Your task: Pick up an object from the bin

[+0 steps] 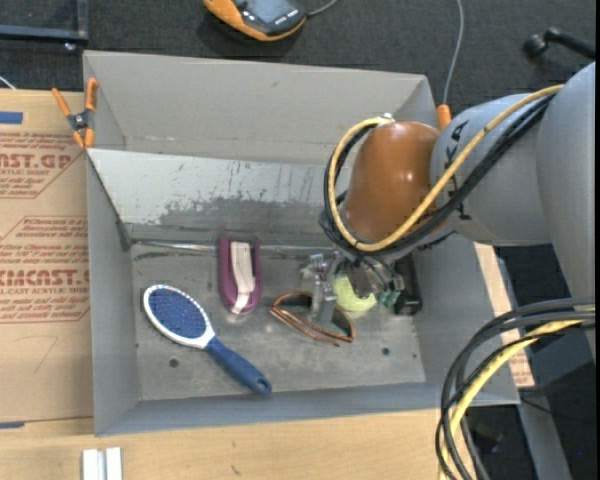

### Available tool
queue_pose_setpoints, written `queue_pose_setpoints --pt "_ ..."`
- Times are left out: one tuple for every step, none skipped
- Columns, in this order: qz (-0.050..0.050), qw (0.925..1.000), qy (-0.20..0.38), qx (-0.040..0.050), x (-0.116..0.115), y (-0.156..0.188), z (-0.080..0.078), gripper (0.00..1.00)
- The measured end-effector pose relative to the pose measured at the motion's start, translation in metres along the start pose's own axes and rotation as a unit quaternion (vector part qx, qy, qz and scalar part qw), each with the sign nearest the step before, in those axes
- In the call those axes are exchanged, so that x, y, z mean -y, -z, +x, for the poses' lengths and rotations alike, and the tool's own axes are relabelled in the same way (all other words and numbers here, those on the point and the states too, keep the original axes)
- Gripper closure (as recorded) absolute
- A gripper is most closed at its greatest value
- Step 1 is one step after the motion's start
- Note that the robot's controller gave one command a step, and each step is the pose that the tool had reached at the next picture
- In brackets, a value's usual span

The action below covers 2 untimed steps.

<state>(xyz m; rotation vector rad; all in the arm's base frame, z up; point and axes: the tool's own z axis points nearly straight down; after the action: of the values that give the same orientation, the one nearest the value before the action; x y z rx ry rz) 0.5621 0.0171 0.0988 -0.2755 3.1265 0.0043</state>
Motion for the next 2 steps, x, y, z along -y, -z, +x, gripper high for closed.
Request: queue_pose_setpoints --pt "0.000 1.0000 0.000 0.0000 -0.0003 0.0109 0.0002 1.00" --pt "0.000 1.0000 0.000 0.0013 -0.0003 0.0163 -0.0006 1.00"
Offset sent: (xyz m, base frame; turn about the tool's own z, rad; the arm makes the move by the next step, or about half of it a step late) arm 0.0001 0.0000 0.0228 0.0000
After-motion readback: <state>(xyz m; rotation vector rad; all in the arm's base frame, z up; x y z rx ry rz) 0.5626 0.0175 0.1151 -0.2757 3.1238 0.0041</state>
